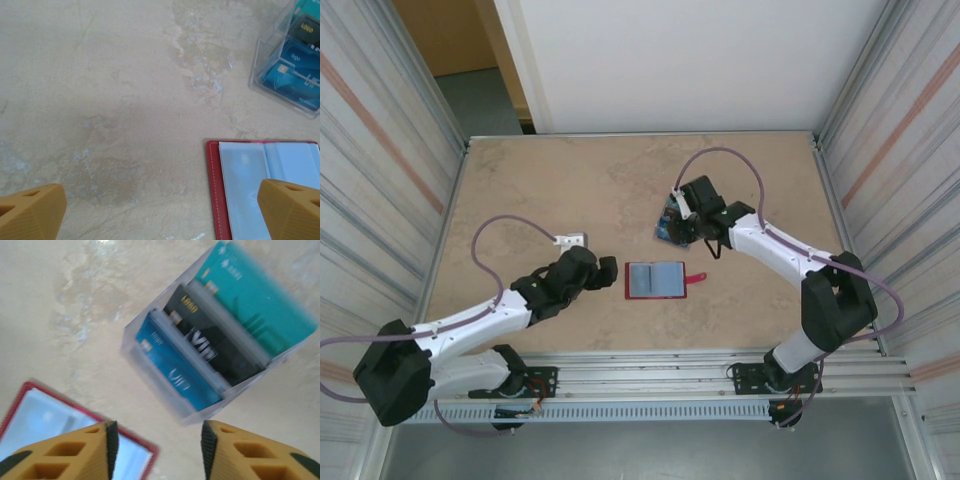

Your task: Take the credit cards out of the card holder

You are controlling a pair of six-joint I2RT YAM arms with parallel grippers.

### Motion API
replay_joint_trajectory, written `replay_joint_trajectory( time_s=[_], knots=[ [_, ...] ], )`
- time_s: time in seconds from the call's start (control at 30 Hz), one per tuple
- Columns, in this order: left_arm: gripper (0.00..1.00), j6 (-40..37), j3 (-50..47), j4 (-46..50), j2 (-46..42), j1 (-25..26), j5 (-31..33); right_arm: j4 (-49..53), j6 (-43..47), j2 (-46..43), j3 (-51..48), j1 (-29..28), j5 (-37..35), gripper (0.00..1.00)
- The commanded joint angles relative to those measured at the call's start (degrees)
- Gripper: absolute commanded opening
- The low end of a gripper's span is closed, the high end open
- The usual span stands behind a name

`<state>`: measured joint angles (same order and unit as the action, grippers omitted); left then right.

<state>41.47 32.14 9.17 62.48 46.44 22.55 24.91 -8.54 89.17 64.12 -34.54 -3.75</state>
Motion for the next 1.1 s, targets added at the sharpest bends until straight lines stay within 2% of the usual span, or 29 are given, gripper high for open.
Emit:
replay_joint_trajectory(
  time_s=[0.0, 0.27, 0.47, 0.67, 1.07],
  knots=[
    [0.99, 3.82, -1.6, 2.56, -2.76, -0.51, 4.85, 2.2, -7.82, -1.59, -1.68, -5.11, -3.55, 0.54],
    [0.99, 10.52, -5.16, 6.88, -7.75, -1.25, 9.13, 3.25, -14.5, 3.35, -1.38, -17.18, -6.14, 0.55],
    [0.99, 12.63, -7.59, 7.92, -11.42, -2.65, 8.88, 4.78, -17.08, 9.79, 2.49, -23.55, -8.56, 0.53],
    [0.99, 12.99, -8.75, 8.32, -13.6, -3.22, 8.83, 3.84, -18.33, 14.17, 3.77, -25.04, -6.33, 0.51],
    [0.99, 13.74, -9.99, 6.61, -12.83, -3.48, 7.43, 2.7, -18.6, 16.43, 4.65, -24.53, -5.16, 0.53]
  ],
)
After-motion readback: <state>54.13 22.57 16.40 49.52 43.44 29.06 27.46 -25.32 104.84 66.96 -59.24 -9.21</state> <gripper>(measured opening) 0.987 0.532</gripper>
